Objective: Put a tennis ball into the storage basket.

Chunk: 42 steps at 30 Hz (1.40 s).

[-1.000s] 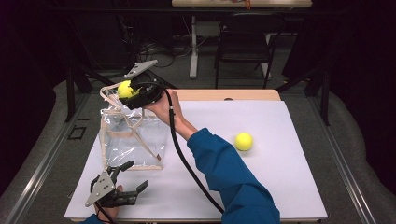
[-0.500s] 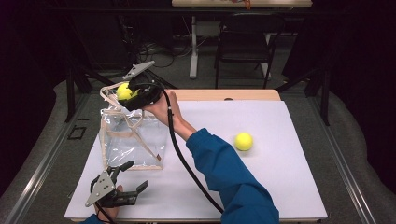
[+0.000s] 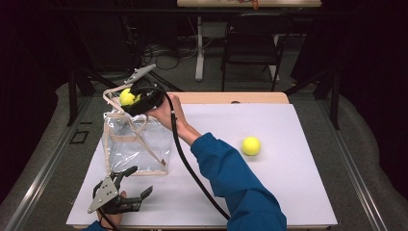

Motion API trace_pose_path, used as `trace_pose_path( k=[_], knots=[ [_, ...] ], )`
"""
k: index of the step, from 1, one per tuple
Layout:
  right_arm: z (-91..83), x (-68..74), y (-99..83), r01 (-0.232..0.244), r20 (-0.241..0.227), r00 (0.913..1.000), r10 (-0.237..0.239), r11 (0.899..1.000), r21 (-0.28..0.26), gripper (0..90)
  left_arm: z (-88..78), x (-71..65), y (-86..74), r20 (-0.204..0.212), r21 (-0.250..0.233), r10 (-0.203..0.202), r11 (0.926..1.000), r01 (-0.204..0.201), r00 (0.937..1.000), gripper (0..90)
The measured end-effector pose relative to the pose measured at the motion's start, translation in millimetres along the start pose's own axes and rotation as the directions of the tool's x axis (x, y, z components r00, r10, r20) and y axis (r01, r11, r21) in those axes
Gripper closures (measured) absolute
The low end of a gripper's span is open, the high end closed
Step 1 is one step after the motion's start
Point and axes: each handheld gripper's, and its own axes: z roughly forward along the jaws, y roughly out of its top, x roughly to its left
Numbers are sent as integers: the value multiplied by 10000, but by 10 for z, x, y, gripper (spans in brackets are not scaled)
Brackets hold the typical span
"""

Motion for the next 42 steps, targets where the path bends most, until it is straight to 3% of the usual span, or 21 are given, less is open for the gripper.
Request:
trace_pose_path(
  k=[16,26,29,42],
  knots=[
    [68,20,-21,-28,-111,9999,32,9993,374,264,-1,-1,1,17,10,22,10000,-22,10000,157],
    [109,37,-25,37,105,9999,-44,9978,659,254,-1,-3,2,32,-1,14,10000,-14,10000,157],
    [88,16,-29,-178,232,9996,164,9977,647,144,-3,-1,1,26,-2,3,10000,-3,10000,157],
    [-183,-130,-183,-686,-420,9966,715,9953,677,0,7,-2,-2,32,32,-1,10000,1,10000,157]
  ],
)
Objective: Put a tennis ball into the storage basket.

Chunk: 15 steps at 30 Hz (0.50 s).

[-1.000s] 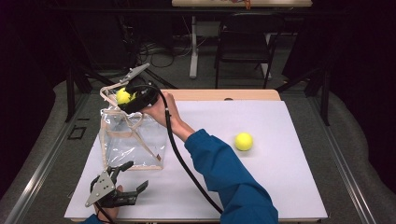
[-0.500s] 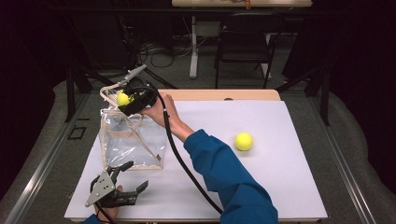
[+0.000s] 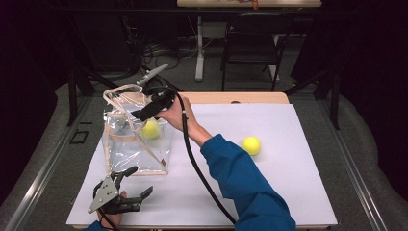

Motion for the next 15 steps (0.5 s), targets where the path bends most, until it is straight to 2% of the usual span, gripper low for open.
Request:
trace_pose_path(
  k=[15],
  knots=[
    [-288,-23,-273,-57,-353,9994,62,9999,160,0,7,-2,1,44,62,28,10000,-28,10000,157]
  ],
)
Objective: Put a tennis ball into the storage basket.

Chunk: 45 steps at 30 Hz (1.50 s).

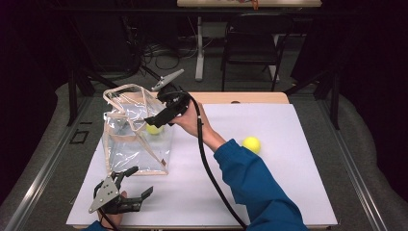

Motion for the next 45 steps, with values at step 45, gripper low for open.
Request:
trace_pose_path(
  k=[45],
  knots=[
    [-645,-111,-929,-629,645,9962,594,9966,535,0,-11,-25,6,-87,95,161,9998,-160,9998,157]
  ],
)
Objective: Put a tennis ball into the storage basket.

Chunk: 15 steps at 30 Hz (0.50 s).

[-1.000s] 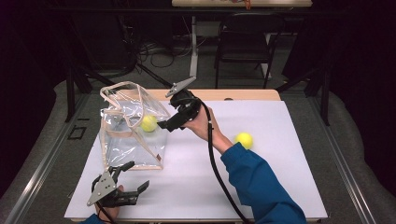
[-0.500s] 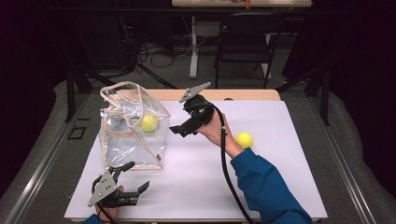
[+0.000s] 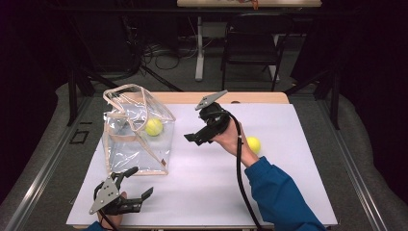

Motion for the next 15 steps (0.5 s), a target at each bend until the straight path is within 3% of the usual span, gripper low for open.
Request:
trace_pose_path(
  k=[2,4,15],
  knots=[
    [0,0,0,0,0,10000,0,10000,0,0,9,-4,4,-3,-5,20,10000,-20,10000,157],
    [-61,-2,-176,-22,107,9999,20,9997,230,0,8,-6,5,-4,6,33,10000,-33,10000,157],
    [-124,-21,-448,-256,212,9995,249,9990,372,0,9,-9,8,-51,62,112,9999,-112,9999,157]
  ],
)
